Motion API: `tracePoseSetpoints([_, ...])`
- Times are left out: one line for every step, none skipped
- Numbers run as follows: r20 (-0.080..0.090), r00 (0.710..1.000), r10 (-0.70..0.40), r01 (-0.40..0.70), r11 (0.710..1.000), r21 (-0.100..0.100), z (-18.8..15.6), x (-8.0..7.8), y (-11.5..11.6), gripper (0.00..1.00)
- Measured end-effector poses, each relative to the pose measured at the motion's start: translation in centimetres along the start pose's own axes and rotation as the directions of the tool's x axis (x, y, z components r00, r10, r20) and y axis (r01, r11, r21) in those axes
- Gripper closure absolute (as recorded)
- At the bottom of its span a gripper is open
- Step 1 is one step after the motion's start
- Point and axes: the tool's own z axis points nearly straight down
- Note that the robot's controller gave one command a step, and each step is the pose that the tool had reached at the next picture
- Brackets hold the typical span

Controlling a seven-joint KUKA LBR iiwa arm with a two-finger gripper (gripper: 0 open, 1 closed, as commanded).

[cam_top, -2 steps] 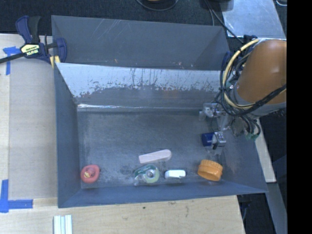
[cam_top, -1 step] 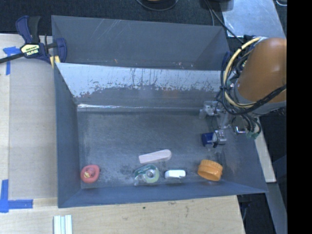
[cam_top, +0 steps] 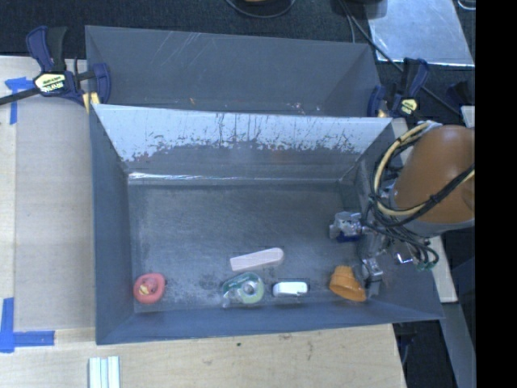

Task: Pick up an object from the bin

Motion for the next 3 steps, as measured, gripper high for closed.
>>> tracePoseSetpoints([0.005,1.000,0.007,-0.007,1.000,0.002,-3.5,1.4,-0.4,0.00])
tracePoseSetpoints([0.001,0.985,0.171,-0.171,0.985,0.000,-1.7,1.6,-2.8,0.00])
tracePoseSetpoints([0.000,0.991,-0.133,0.133,0.991,0.009,2.9,2.0,-2.3,0.00])
